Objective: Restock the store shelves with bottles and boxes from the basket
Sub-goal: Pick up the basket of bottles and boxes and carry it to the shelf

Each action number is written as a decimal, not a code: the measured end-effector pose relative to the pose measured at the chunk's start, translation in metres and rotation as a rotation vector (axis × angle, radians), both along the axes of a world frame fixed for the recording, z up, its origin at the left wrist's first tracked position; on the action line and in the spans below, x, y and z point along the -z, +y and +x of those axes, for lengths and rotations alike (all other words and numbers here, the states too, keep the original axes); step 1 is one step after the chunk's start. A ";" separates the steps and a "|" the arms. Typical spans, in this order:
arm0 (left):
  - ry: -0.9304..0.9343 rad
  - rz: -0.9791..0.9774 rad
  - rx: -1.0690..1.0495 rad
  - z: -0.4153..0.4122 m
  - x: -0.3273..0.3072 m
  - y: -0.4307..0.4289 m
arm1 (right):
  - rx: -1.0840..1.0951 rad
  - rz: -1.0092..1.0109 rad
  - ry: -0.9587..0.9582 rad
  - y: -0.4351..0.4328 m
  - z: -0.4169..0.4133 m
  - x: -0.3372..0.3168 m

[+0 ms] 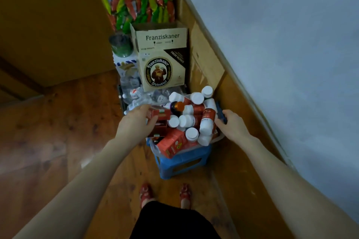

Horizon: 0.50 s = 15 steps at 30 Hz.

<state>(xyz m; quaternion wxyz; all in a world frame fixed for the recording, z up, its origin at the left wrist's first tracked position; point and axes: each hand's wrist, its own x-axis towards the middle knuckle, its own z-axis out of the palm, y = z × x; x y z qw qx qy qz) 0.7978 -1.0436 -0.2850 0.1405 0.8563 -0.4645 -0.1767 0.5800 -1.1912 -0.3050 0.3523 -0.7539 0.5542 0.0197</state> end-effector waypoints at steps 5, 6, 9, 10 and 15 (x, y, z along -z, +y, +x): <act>-0.010 0.061 0.166 0.046 0.014 -0.055 | 0.159 0.029 -0.011 -0.009 0.021 0.020; -0.002 0.064 0.211 0.056 0.018 -0.066 | 0.202 0.030 -0.011 -0.009 0.025 0.024; 0.015 0.096 0.372 0.083 0.031 -0.099 | 0.372 0.033 -0.025 -0.004 0.037 0.038; 0.018 0.108 0.423 0.091 0.036 -0.109 | 0.437 0.033 -0.039 0.000 0.042 0.041; 0.027 0.166 0.629 0.116 0.061 -0.143 | 0.727 0.012 -0.124 0.032 0.064 0.040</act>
